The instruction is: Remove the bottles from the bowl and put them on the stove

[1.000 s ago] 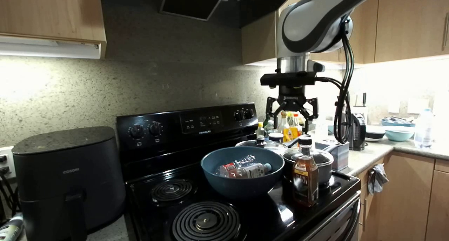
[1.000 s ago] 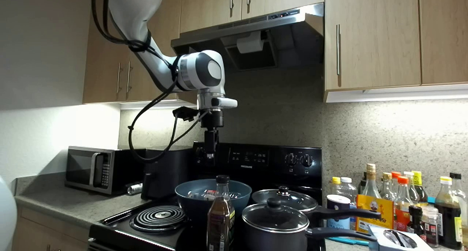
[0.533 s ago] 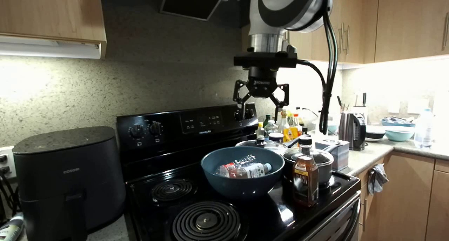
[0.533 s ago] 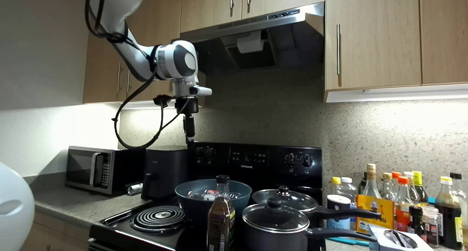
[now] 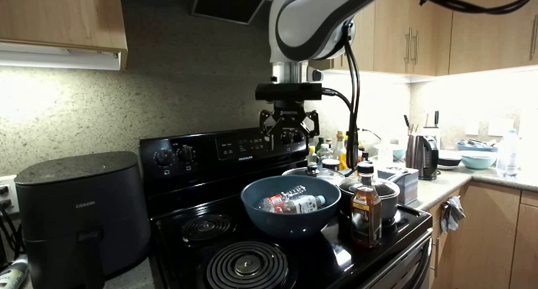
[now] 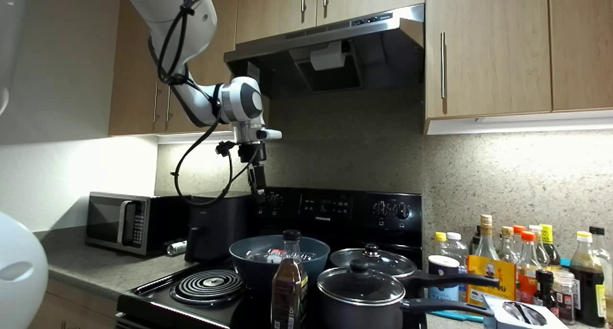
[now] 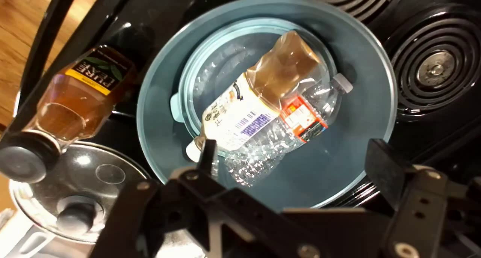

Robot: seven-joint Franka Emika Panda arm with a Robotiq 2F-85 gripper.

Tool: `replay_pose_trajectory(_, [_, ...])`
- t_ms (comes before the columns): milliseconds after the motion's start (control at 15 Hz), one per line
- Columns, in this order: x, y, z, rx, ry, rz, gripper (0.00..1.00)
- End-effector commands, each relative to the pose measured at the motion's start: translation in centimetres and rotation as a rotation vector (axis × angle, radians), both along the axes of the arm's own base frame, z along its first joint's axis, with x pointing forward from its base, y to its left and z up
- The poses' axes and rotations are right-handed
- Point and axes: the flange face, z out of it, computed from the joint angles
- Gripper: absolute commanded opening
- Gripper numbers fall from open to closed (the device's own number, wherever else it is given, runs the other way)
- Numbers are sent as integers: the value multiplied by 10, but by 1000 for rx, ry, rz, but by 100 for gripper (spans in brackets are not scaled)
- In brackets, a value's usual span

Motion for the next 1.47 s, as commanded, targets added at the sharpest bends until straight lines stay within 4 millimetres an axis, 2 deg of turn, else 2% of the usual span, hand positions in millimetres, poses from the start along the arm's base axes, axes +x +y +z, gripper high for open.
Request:
replay_pose_trajectory(0, [31,-7,-17,-57,12,-7,100])
replay_pose_trajectory(67, [35,-10,-20,-67,14,0,100])
replay_pose_trajectory(133, [25,-9,-19,-38,13,-1,100])
replay_pose_trajectory(333, [36,-12,-26,-45,17,-5,100])
replay_pose_trajectory(467, [36,-6,-25,-12,19,5,100])
replay_pose_trajectory(533, [39,-1,-29,57,62,-21,100])
replay_pose_trajectory(800, [56,0,-60,152,110,-229,100])
replay_pose_trajectory(1067, [76,-9,-87,132,79,-392,100])
replay_pose_trajectory(1400, [98,-21,-111,113,91,-480,100])
